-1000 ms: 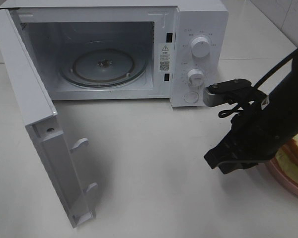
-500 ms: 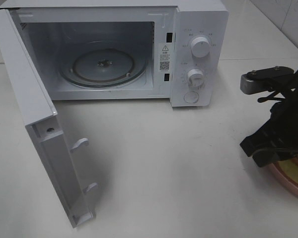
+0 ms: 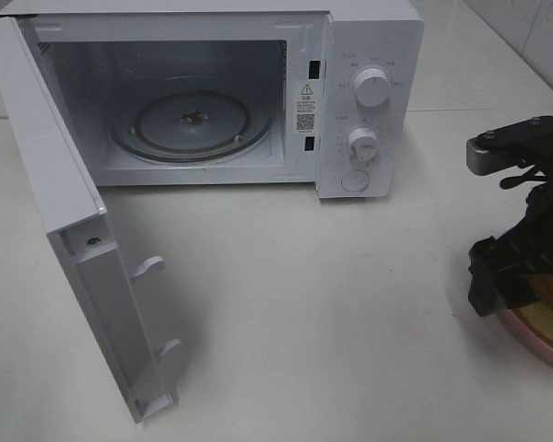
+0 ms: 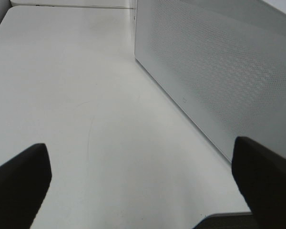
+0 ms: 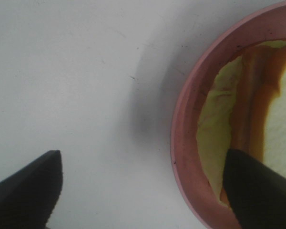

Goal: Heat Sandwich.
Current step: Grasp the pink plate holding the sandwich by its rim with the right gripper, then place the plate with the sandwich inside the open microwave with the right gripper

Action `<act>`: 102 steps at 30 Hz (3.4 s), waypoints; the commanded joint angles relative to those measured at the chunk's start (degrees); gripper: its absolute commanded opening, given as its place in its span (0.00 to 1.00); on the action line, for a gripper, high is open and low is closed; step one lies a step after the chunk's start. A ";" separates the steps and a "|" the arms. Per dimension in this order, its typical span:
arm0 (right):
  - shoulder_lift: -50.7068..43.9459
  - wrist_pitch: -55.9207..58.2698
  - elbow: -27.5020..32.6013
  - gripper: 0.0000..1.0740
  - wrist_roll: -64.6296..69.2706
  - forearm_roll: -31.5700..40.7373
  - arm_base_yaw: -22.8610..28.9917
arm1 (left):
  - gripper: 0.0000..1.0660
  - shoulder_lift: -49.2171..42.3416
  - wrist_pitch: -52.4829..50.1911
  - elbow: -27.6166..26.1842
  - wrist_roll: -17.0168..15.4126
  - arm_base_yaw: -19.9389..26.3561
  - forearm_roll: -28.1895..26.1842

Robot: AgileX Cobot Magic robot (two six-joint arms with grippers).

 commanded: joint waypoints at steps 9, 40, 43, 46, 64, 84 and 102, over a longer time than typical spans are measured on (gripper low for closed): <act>3.09 -1.72 0.06 0.89 2.52 -1.72 -0.34 | 0.92 -1.09 -0.57 0.17 -0.06 -0.29 -0.17; 19.19 -8.31 0.06 0.82 10.43 -8.71 -0.34 | 0.92 -1.09 -0.57 0.17 -0.06 -0.29 -0.17; 19.19 -9.11 0.06 0.81 10.49 -8.71 -0.34 | 0.92 -1.09 -0.57 0.17 -0.06 -0.29 -0.17; 19.19 -9.68 0.06 0.80 10.49 -8.71 -0.34 | 0.92 -1.09 -0.57 0.17 -0.06 -0.29 -0.17; 19.19 -9.00 0.06 0.55 9.85 -8.82 -0.34 | 0.92 -1.09 -0.57 0.17 -0.06 -0.29 -0.17; 19.02 -8.94 0.06 0.00 10.14 -9.45 -0.23 | 0.92 -1.09 -0.57 0.17 -0.06 -0.29 -0.17; 19.02 -1.95 -1.89 0.00 15.47 -15.18 1.72 | 0.92 -1.09 -0.57 0.17 -0.06 -0.29 -0.17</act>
